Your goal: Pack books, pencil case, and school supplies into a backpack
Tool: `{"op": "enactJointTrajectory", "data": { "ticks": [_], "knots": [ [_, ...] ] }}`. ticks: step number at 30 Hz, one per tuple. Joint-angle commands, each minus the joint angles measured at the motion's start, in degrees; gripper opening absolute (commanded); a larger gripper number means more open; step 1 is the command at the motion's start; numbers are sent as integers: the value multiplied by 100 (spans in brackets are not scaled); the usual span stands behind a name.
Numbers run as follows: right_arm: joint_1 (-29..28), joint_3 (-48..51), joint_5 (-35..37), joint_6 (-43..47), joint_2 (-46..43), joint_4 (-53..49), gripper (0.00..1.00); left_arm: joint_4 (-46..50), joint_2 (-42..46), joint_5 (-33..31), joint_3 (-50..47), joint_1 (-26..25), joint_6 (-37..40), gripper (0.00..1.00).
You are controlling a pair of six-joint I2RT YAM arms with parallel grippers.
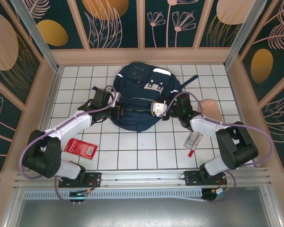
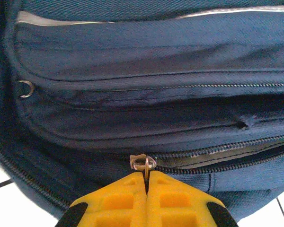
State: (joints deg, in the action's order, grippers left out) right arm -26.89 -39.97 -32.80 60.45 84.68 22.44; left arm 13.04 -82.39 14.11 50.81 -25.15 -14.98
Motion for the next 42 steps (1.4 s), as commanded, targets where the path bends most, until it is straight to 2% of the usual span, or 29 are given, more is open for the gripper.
{"op": "enactJointTrajectory", "data": {
  "ticks": [1, 4, 8, 10, 13, 15, 18, 19, 21, 24, 26, 28, 30, 32, 37, 42],
  "knots": [
    [-213, 6, -550, -881, -390, 248, 43, -648, 163, 628, -61, -326, 319, 0],
    [-572, 7, -602, -1206, -426, 406, 49, -934, 274, 808, -132, -628, 335, 0],
    [-876, -56, -323, -1496, 57, 888, 51, -1492, 447, 1165, -334, -729, -134, 0],
    [-920, -117, -34, -1479, 338, 981, 51, -1688, 590, 1120, -462, -744, -277, 0],
    [-870, -239, 290, -1523, 679, 1027, 51, -1475, 812, 808, -484, -746, -252, 0],
    [-868, -324, 495, -1343, 795, 796, 44, -1221, 936, 468, -524, -731, -86, 0],
    [-850, -415, 519, -867, 793, 172, 11, -859, 1027, -165, -606, -724, 110, 0],
    [-836, -411, 455, -724, 759, -1, 6, -790, 1047, -385, -654, -709, 139, 0],
    [-781, -414, 337, -393, 668, -430, 0, -775, 1108, -767, -809, -577, 198, 0],
    [-694, -365, 370, -81, 543, -784, 0, -816, 1110, -1001, -997, -129, 252, 0],
    [-619, -364, 367, -97, 488, -778, 0, -855, 1048, -649, -1020, 107, 411, 0],
    [-567, -363, 220, -192, 421, -696, 0, -954, 961, 596, -991, 115, 814, 0],
    [-554, -380, 29, -276, 361, -595, 0, -1027, 875, 1736, -953, 94, 899, 19],
    [-554, -407, -85, -336, 335, -502, 0, -1252, 1024, 2166, -1120, -1, 1195, 31],
    [-485, -423, -372, -612, 244, -219, 0, -1910, 1598, 2026, -1626, -205, 2161, 41],
    [-481, -504, -567, -714, 141, -251, 0, -1806, 1185, 2005, -1363, -242, 3078, 40]
  ]
}}
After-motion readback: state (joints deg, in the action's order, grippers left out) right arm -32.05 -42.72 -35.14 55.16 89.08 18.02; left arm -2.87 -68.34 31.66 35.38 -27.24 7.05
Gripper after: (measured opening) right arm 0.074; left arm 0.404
